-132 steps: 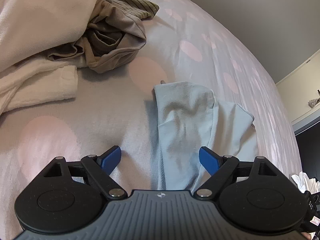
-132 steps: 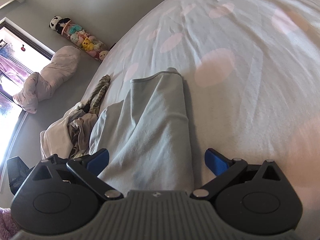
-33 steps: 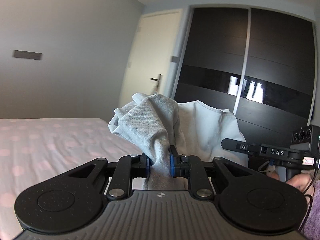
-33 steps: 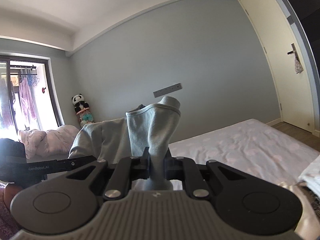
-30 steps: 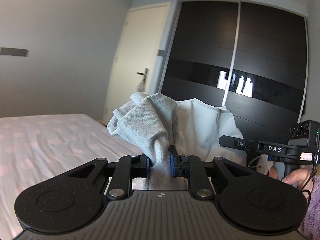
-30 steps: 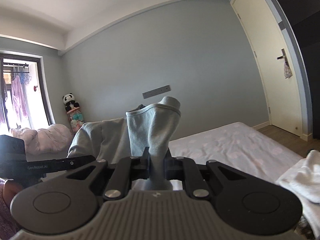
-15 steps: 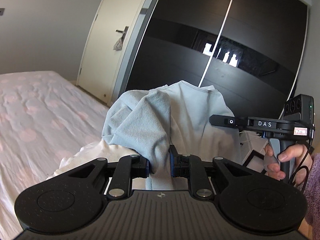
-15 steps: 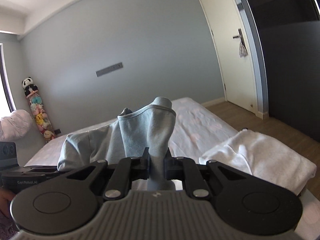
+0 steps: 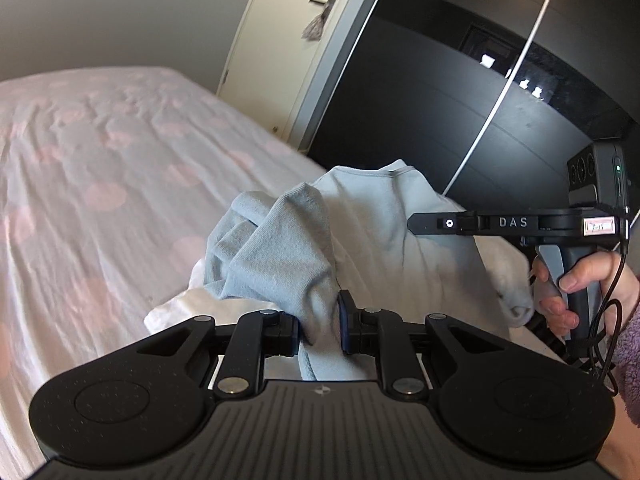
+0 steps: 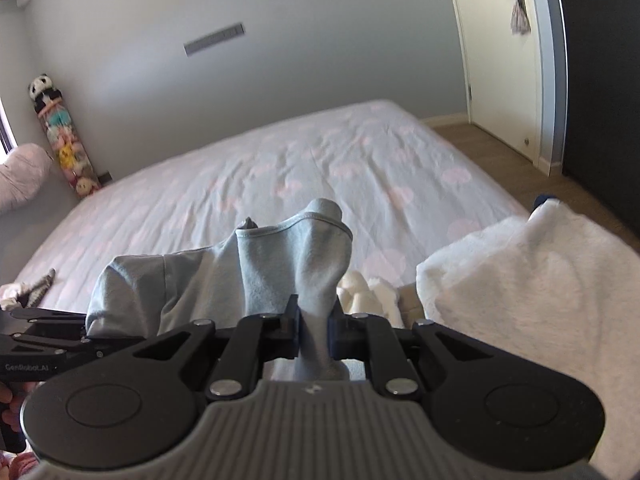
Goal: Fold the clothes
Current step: 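Lift the folded garment with both grippers and carry it toward the white clothes stack, then lower the garment beside the stack and open both grippers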
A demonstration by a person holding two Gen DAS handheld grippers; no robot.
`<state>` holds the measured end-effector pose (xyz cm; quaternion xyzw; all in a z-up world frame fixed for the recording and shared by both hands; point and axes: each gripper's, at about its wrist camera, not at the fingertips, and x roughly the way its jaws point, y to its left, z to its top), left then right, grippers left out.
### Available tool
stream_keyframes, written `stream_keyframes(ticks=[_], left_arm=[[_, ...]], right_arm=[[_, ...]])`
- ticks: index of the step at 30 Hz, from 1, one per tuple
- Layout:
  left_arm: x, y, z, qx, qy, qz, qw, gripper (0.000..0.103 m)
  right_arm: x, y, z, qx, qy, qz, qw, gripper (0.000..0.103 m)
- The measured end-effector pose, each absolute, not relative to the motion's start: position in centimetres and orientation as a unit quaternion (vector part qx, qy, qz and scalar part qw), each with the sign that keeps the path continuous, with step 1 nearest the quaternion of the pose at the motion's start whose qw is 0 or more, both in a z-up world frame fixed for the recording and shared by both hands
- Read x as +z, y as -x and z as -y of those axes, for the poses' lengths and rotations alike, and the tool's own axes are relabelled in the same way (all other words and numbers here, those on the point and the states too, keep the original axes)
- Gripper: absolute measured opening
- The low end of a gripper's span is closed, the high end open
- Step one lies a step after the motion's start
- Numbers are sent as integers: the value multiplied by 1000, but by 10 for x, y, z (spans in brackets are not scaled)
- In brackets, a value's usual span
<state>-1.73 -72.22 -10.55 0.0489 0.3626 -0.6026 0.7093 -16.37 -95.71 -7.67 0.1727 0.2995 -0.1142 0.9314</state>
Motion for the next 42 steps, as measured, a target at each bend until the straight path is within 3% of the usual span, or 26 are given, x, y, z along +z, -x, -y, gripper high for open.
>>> stream_keyframes(ticks=[9,16,18,20,22,34,38,42], left_arm=[[-148,-5,720,-575,-43,-411,706,16],[-147,-1,709,-566,-37,-419,709,18],[-142,-2,709,-572,-45,-412,708,19],[-134,-1,704,-573,-51,-403,712,21],[-127,1,699,-570,-56,-395,718,23],[-85,34,671,-589,-72,-335,732,23],[-86,44,672,-594,-75,-339,726,23],[-90,49,672,-595,-80,-348,720,23]], right_arm=[[-125,122,977,-127,-208,-344,907,15],[-133,117,985,-155,-224,-343,899,16],[-127,122,984,-167,-222,-336,900,21],[-121,127,984,-179,-220,-329,901,37],[-115,132,983,-190,-218,-322,901,39],[-92,273,951,-220,-241,-283,902,40],[-113,319,935,-242,-276,-273,889,50],[-140,349,930,-245,-348,-246,871,54]])
